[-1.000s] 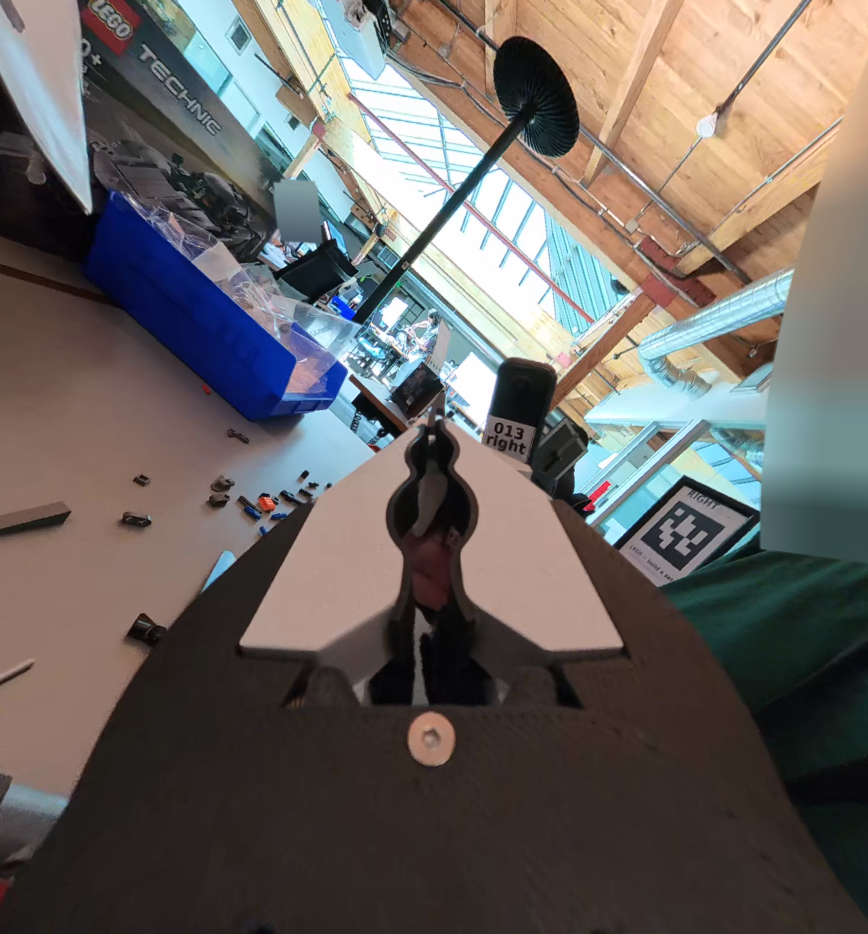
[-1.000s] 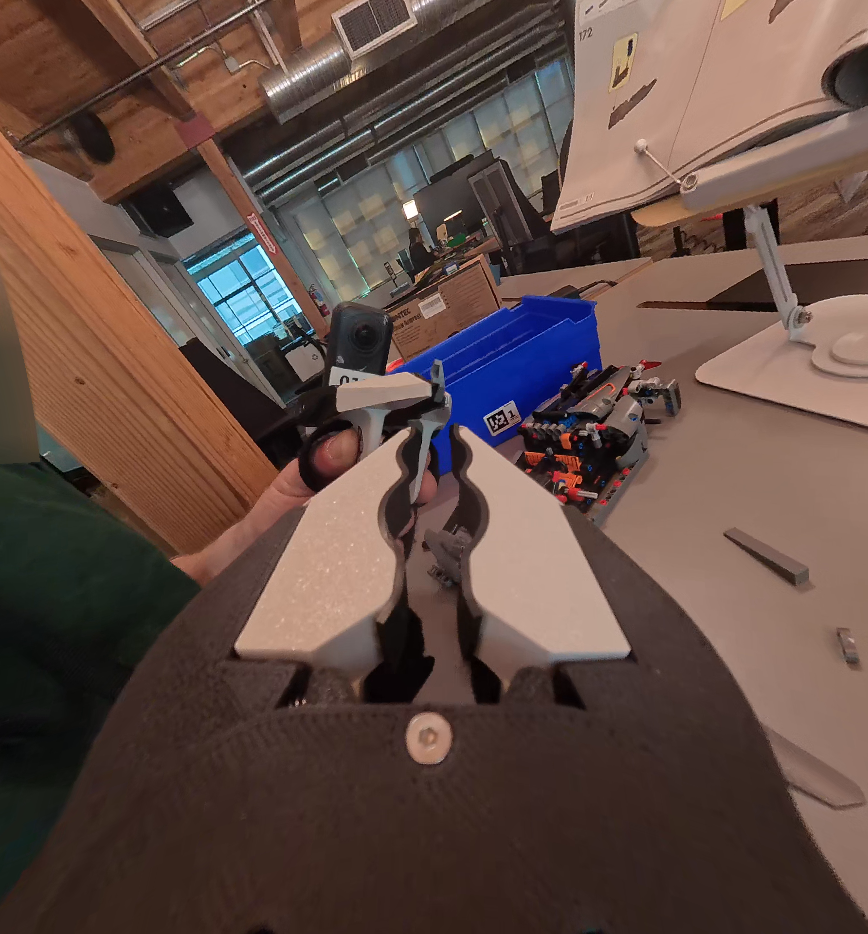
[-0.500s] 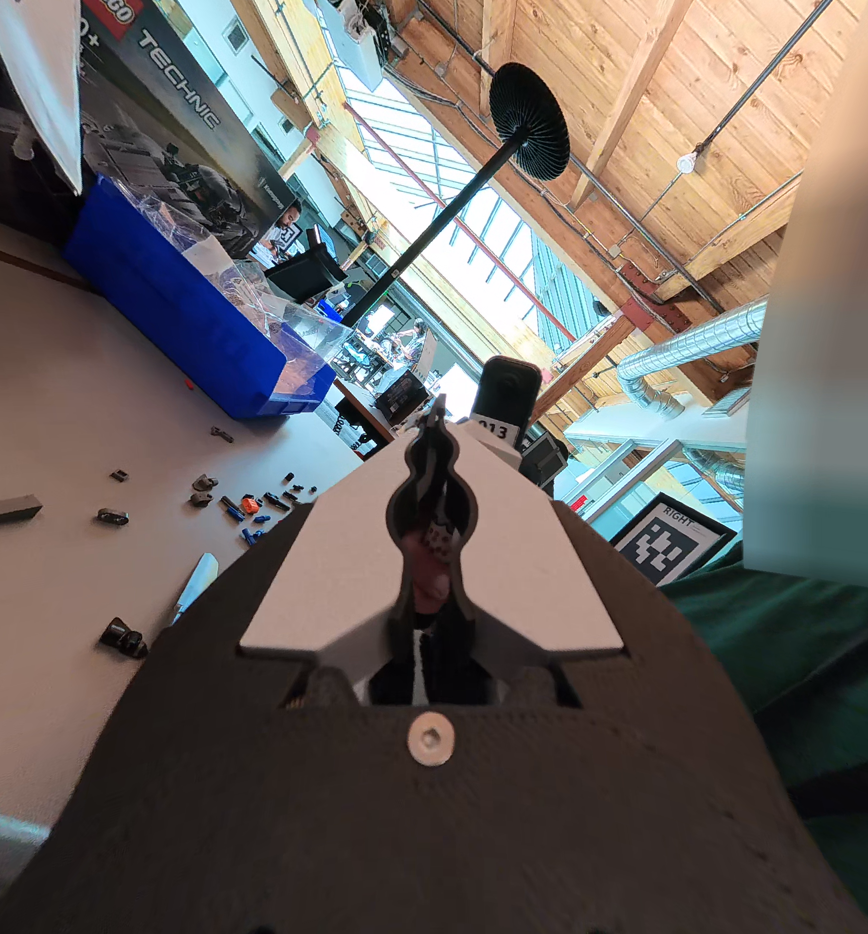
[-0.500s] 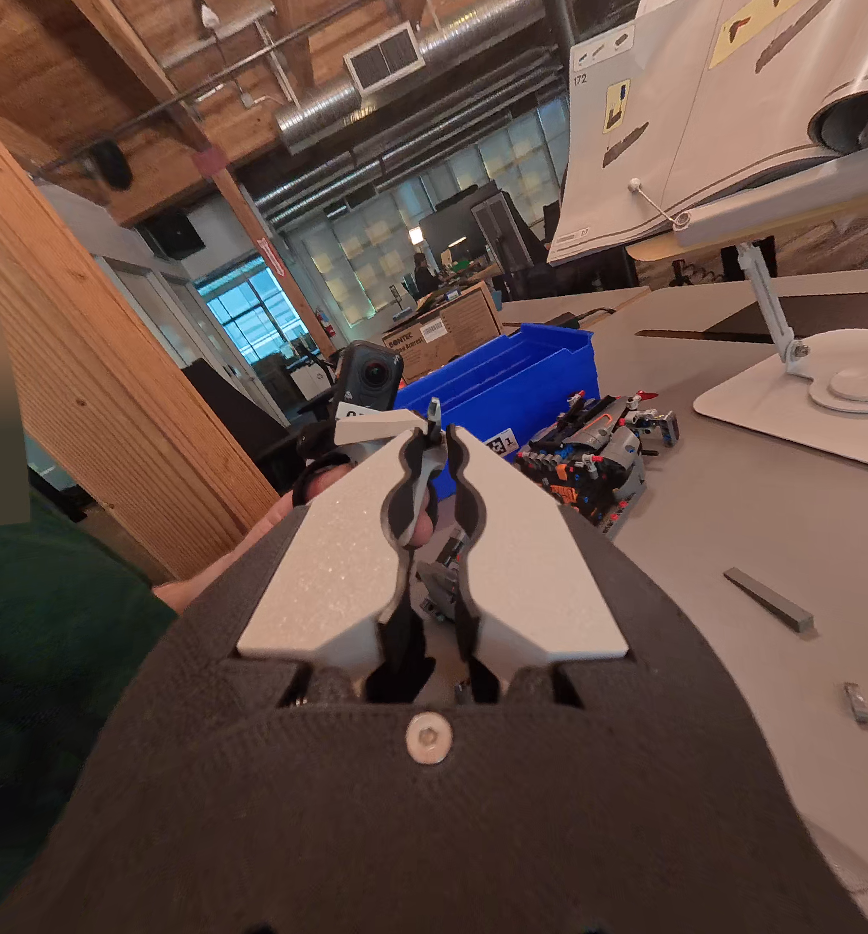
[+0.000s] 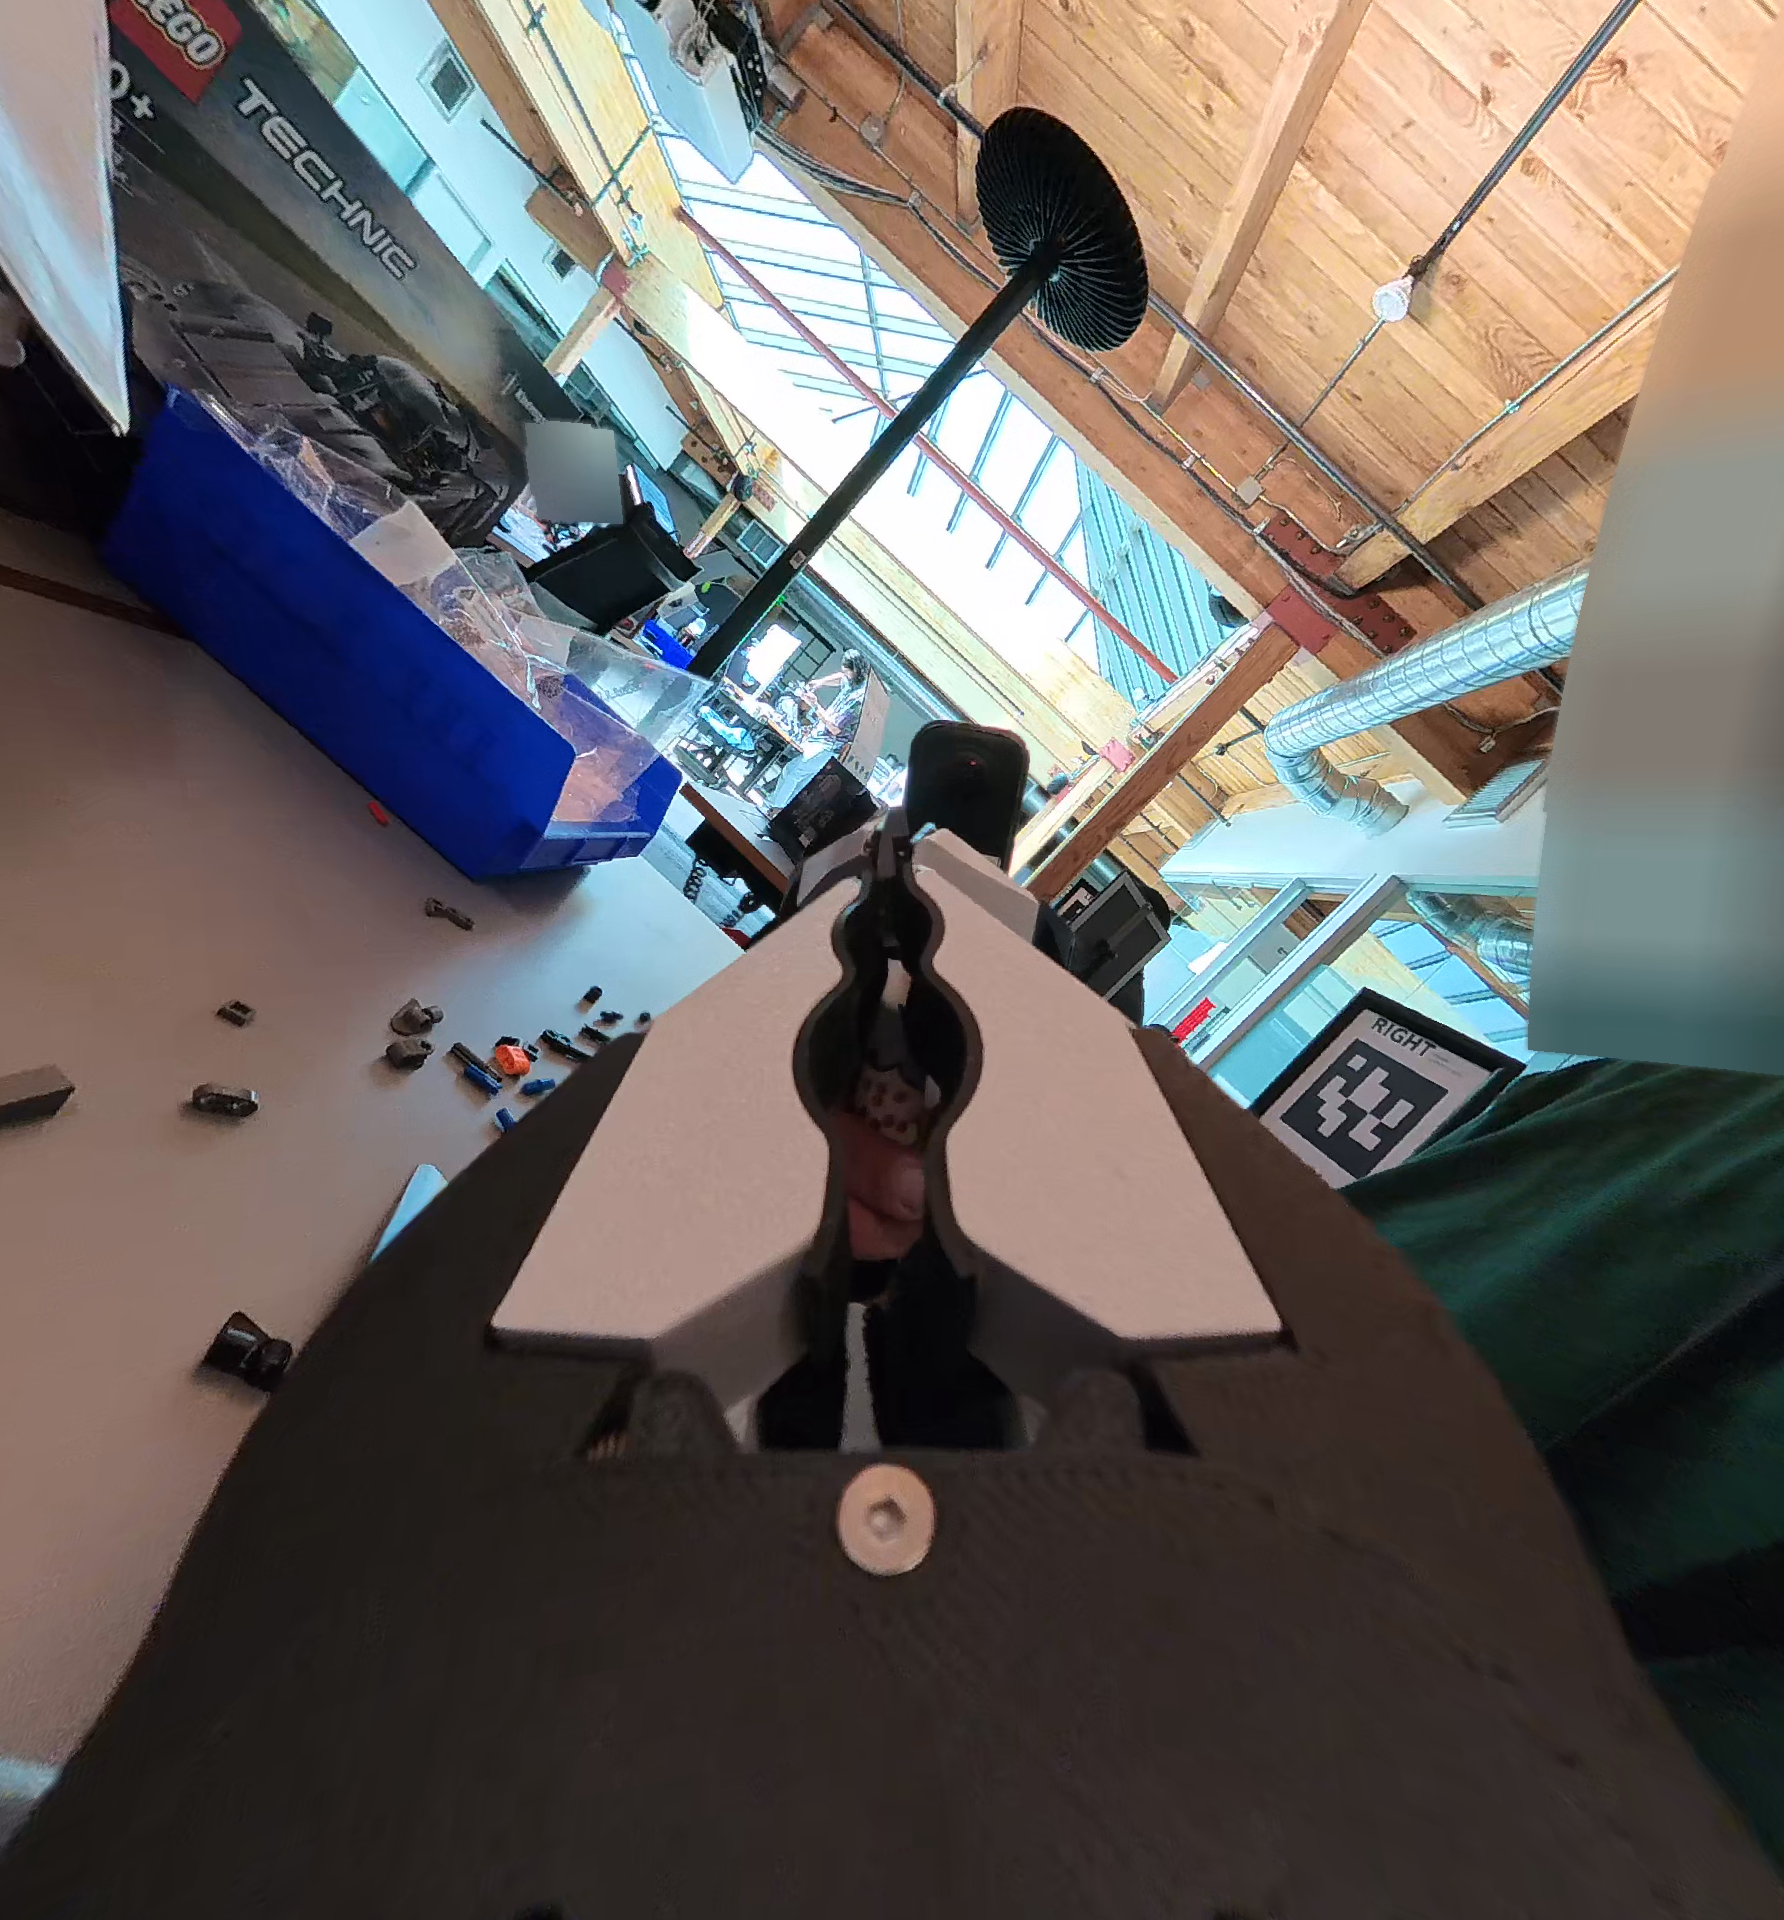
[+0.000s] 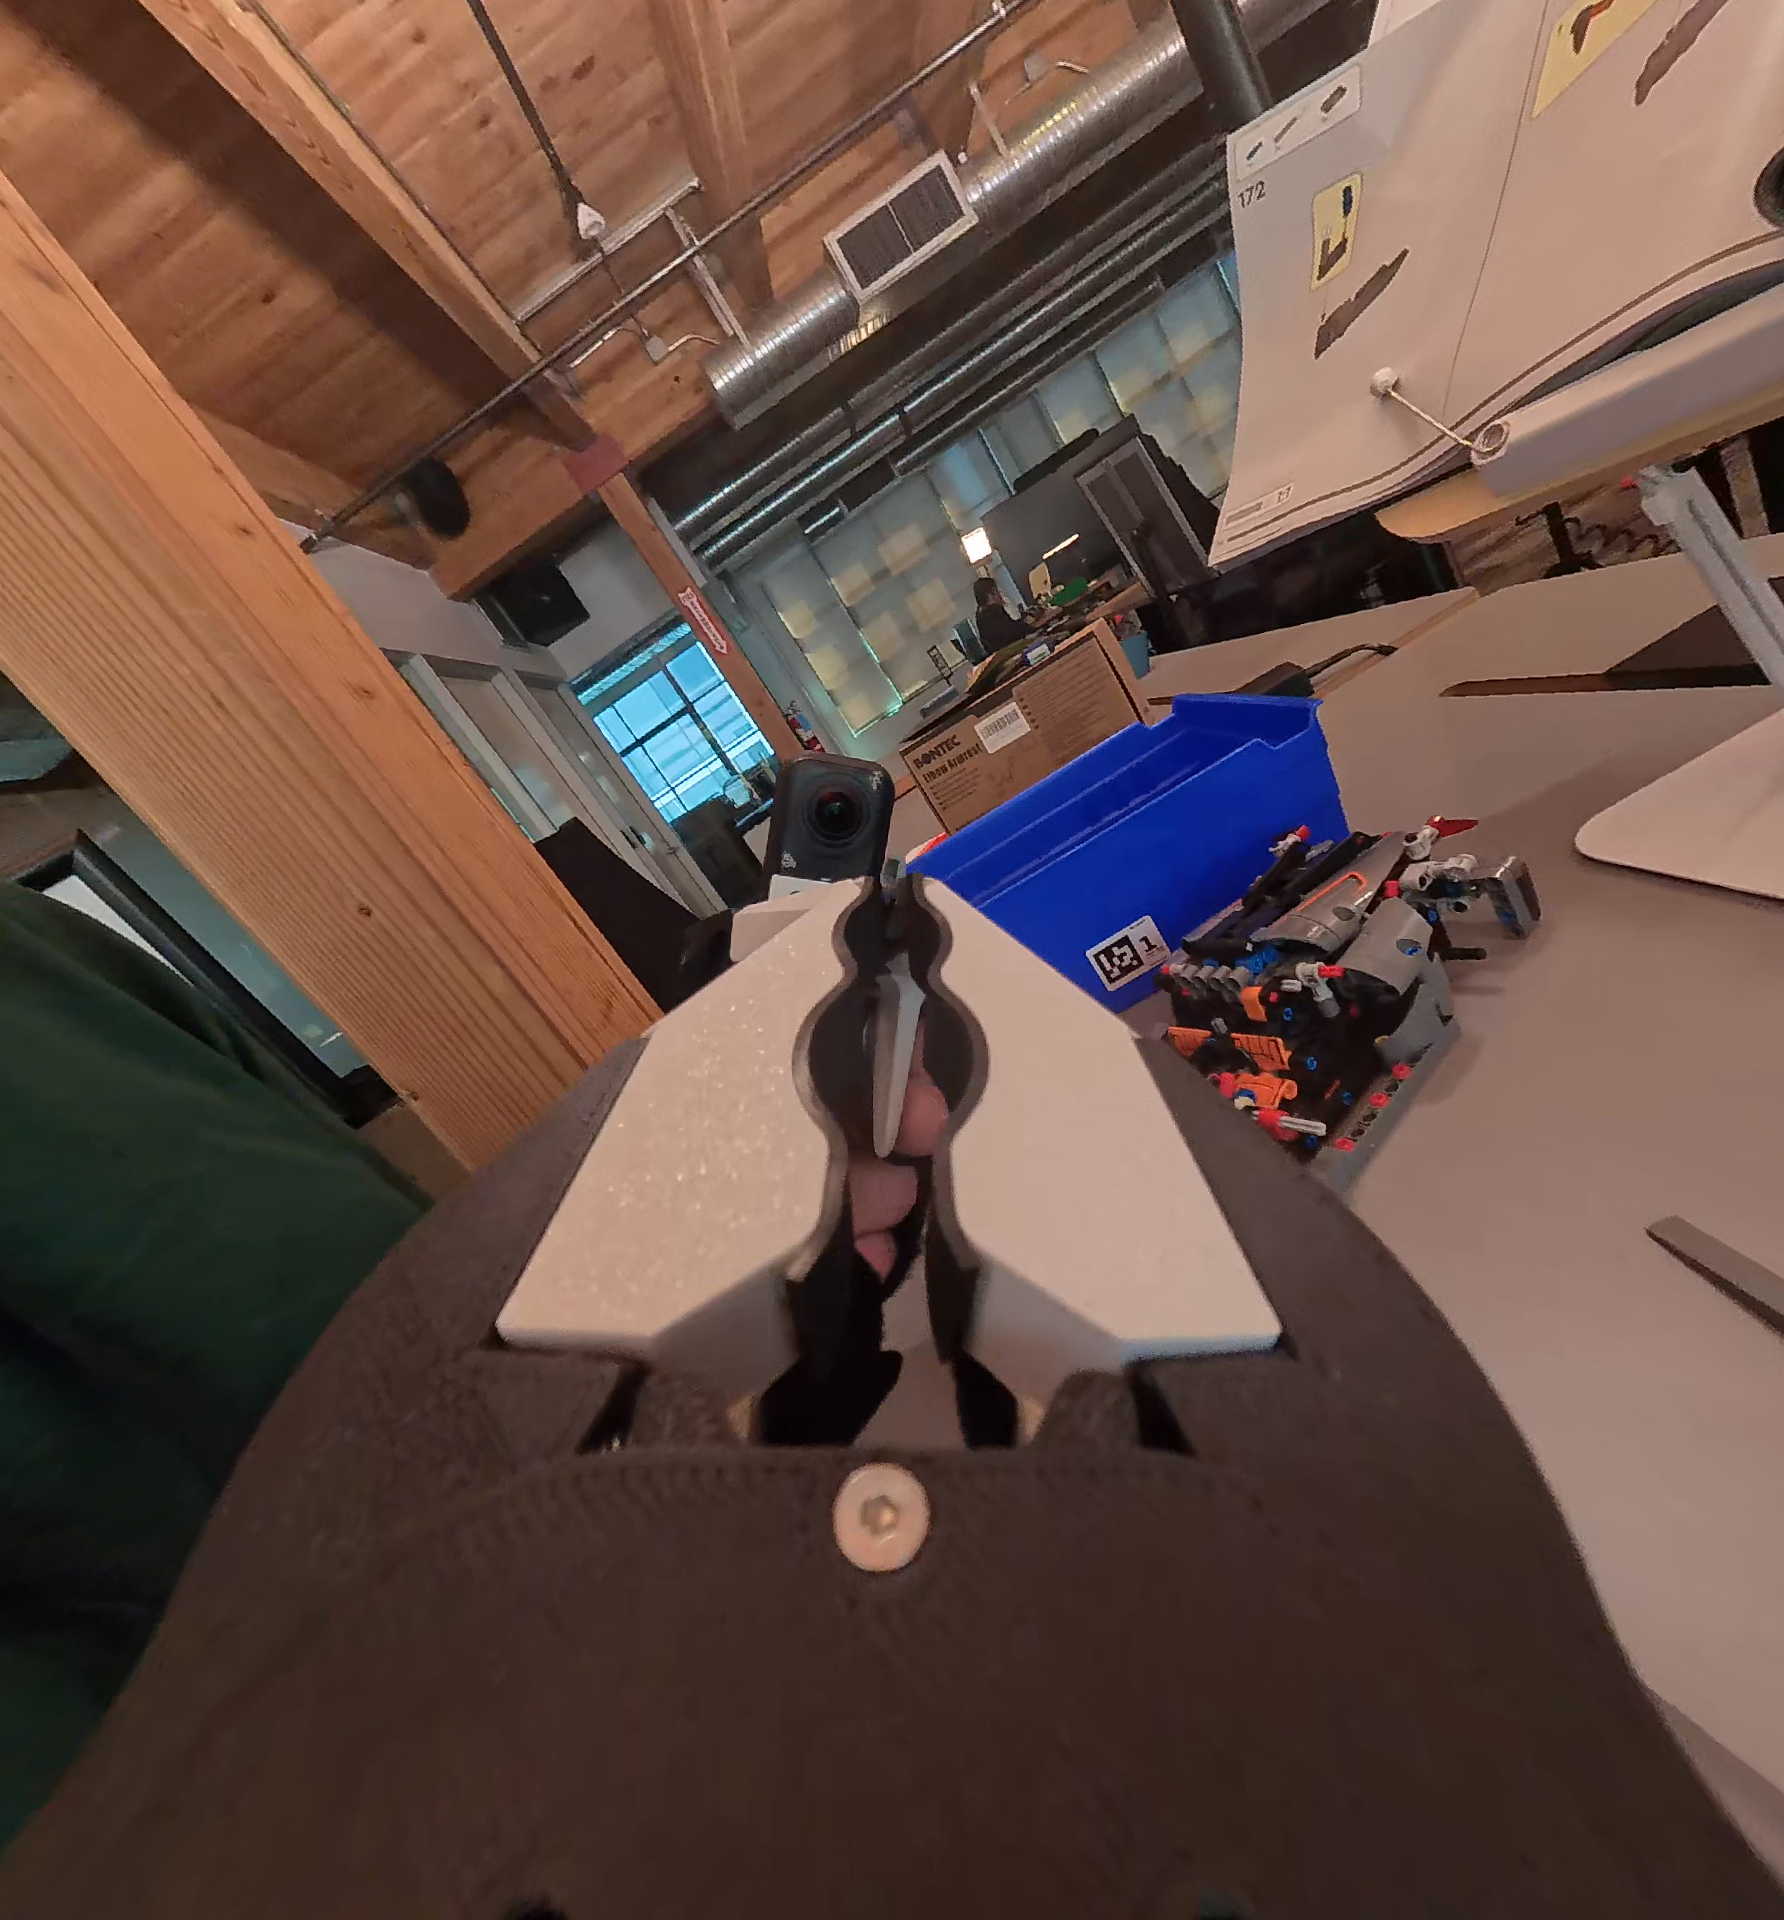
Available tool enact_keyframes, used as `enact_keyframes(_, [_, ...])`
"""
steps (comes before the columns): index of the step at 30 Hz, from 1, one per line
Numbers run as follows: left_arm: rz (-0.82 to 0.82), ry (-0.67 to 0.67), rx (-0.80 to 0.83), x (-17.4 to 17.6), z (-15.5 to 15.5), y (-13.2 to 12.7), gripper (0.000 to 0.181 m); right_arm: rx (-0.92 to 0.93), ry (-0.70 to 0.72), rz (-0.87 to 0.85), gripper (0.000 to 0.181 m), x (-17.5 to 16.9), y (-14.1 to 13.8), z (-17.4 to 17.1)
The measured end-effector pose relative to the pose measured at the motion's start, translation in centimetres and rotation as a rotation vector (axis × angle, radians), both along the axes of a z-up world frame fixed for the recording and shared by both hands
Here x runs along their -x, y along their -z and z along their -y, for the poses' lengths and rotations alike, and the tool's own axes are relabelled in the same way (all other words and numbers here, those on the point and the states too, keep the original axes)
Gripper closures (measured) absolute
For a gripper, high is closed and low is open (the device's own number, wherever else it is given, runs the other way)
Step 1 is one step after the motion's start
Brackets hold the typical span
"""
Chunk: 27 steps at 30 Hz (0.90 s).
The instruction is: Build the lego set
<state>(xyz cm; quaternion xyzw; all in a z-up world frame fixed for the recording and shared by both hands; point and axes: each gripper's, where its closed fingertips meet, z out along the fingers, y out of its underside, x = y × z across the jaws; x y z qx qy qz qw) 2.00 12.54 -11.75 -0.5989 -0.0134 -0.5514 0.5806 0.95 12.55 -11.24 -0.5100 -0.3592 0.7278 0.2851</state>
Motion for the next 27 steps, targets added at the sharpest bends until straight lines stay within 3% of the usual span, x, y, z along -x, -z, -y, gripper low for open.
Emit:
enact_keyframes(4, [-0.034, -0.031, -0.046, 0.1, 0.2, -0.7, 0.181, 0.029, -0.022, -0.03, 0.18, 0.0, -0.6, 0.0])
enact_keyframes(14, [-0.319, -0.223, -0.155, 1.1, 0.4, -1.5, 0.172, 0.152, -0.027, -0.104, 0.179, -0.1, -1.8, -1.0])
enact_keyframes(23, [-0.908, -0.521, -0.312, 1.5, -0.4, -1.9, 0.159, 0.321, -0.108, -0.163, 0.179, 0.4, -2.1, -1.1])
enact_keyframes(27, [-1.044, -0.57, -0.362, 1.3, -0.9, -2.1, 0.162, 0.36, -0.132, -0.17, 0.179, 0.8, -1.9, -0.8])
